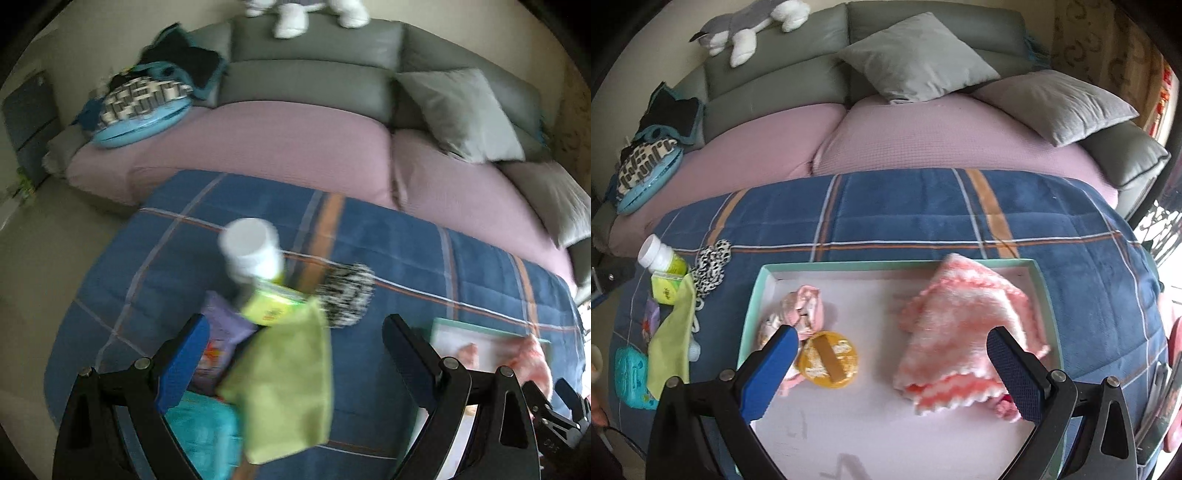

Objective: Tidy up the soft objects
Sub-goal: 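Move both open tools toward the items beside the tray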

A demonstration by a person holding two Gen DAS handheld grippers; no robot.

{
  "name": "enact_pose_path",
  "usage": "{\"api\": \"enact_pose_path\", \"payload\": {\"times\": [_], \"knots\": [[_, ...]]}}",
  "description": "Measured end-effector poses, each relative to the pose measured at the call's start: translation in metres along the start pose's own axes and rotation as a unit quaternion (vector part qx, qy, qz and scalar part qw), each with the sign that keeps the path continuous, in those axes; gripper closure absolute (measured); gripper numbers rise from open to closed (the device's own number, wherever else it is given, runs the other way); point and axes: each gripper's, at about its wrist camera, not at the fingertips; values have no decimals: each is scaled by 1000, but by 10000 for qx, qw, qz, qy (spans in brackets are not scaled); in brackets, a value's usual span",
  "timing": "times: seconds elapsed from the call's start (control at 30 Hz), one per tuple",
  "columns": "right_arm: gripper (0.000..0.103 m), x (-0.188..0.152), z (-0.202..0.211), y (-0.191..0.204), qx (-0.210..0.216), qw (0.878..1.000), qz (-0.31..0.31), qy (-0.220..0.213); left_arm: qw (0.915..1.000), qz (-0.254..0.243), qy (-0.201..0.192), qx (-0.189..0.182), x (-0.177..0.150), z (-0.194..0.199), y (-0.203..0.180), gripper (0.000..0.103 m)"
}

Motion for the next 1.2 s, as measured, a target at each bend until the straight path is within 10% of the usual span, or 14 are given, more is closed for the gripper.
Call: {"api": "enact_pose_path", "payload": {"times": [0.53, 1.2], "knots": [[0, 6, -8, 66, 790, 9952, 571, -29, 9924, 1140, 425, 159, -2, -26, 103, 8], [0, -13, -46, 174, 1621, 9692, 1767, 561, 9959, 99, 896, 57, 11, -49, 117, 8]]}}
Point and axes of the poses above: each gripper's, at about its wrist camera, not at the fingertips, and z roughly against the way its jaws point, y to its left, x to its top, and after that the axes turned 15 degrees about y, right-handed
